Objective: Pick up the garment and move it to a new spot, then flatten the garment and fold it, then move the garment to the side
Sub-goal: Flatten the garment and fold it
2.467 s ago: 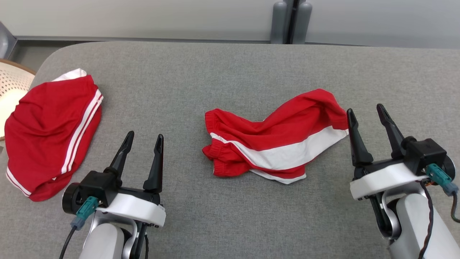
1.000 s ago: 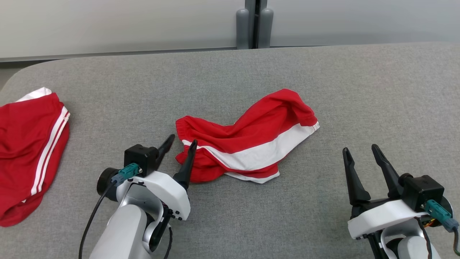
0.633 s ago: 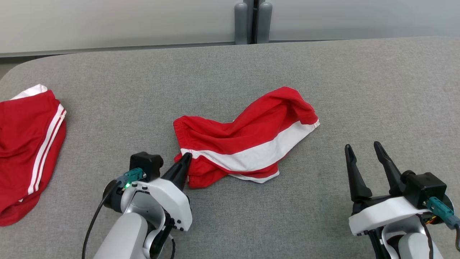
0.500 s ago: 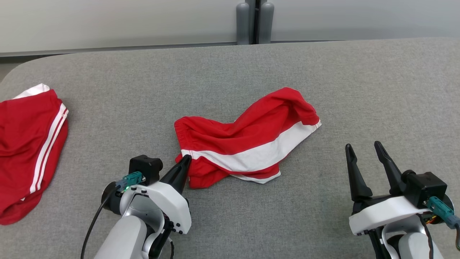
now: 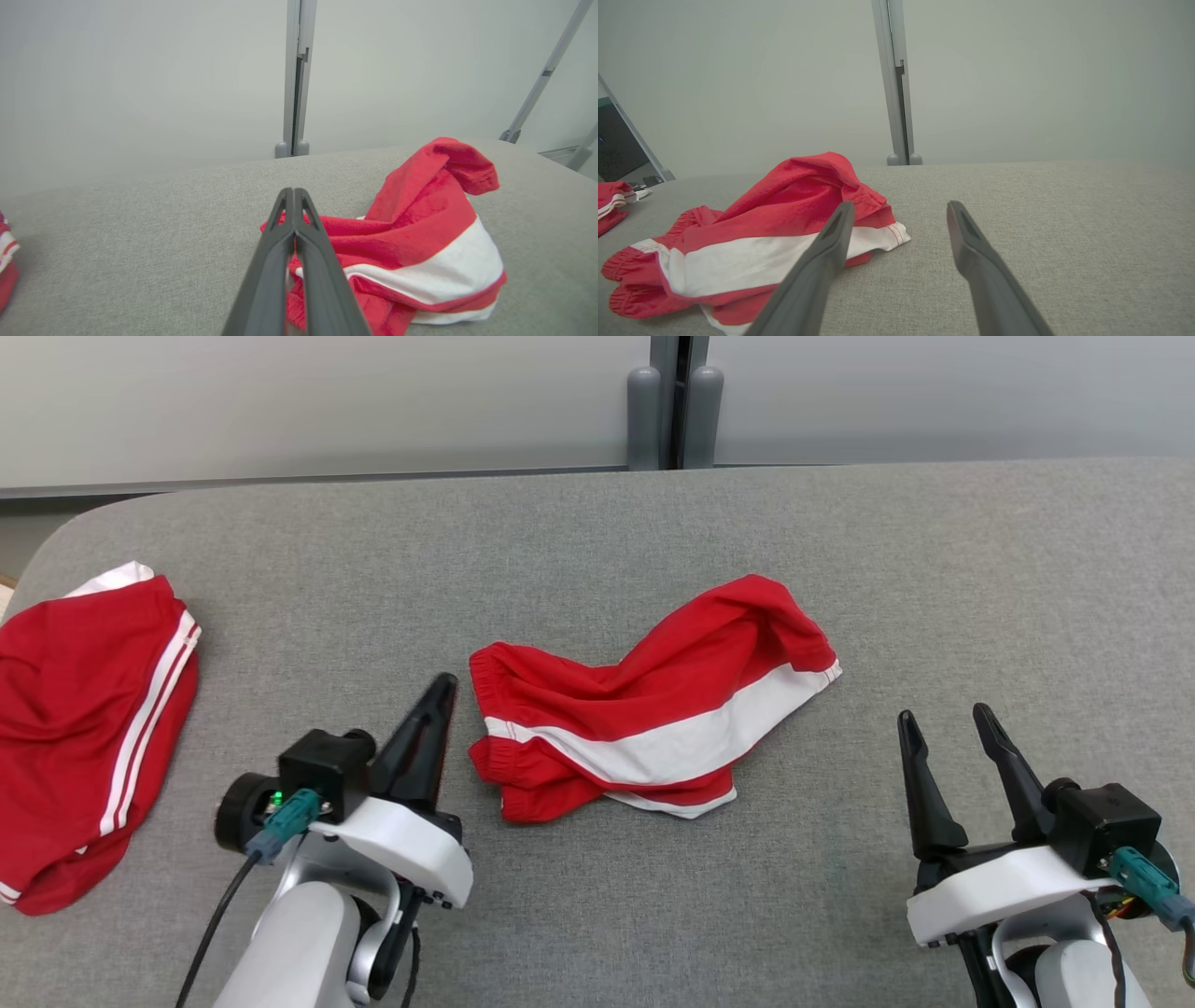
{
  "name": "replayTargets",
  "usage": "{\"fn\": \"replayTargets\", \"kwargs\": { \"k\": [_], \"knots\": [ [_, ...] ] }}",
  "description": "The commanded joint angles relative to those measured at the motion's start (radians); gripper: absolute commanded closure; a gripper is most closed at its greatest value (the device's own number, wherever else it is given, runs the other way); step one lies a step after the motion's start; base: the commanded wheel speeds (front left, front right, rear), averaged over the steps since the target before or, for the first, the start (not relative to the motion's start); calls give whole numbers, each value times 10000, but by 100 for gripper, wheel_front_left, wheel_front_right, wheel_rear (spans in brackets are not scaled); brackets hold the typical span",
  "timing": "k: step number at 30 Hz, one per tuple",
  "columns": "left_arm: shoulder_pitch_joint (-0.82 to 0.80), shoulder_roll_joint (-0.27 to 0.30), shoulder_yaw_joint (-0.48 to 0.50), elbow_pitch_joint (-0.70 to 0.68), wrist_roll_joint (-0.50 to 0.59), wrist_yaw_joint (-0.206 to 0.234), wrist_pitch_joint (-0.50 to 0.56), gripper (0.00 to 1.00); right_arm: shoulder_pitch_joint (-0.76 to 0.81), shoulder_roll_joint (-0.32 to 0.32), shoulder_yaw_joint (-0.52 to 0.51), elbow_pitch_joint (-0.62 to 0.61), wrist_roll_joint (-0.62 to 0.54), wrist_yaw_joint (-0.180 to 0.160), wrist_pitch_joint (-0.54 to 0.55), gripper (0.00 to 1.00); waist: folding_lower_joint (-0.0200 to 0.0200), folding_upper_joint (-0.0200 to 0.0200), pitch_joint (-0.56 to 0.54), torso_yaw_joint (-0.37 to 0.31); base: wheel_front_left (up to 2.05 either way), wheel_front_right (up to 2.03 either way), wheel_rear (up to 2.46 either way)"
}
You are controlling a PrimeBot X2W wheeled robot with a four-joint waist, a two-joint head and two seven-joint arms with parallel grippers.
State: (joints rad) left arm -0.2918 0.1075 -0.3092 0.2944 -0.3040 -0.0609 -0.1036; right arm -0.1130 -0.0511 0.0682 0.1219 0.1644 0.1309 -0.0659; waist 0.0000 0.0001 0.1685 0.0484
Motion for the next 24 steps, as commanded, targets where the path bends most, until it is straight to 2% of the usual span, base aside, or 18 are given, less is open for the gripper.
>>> {"fn": "replayTargets", "kwargs": {
  "k": [1,2,5,11,24],
  "knots": [
    [-32,55,87,-69,49,89,-133,71,-23,-10,-32,9,-71,-3,-32,0,0,-1,-31,20,0,0,0],
    [2,71,142,-99,86,185,-305,1,-1,-11,-36,-17,-93,-3,-9,0,0,-1,-59,39,0,0,0],
    [232,222,510,-333,113,554,-928,0,120,-11,-78,-96,-118,-3,68,0,0,-1,-207,134,0,0,0],
    [814,596,1052,-593,21,965,-1234,0,353,-11,-54,-170,-194,-3,180,0,0,-1,-529,248,0,0,0],
    [2044,1092,1191,-688,-114,1139,-1047,0,883,-120,-29,-348,-122,-1,416,0,0,-1,-1069,317,0,0,0]
  ]
}}
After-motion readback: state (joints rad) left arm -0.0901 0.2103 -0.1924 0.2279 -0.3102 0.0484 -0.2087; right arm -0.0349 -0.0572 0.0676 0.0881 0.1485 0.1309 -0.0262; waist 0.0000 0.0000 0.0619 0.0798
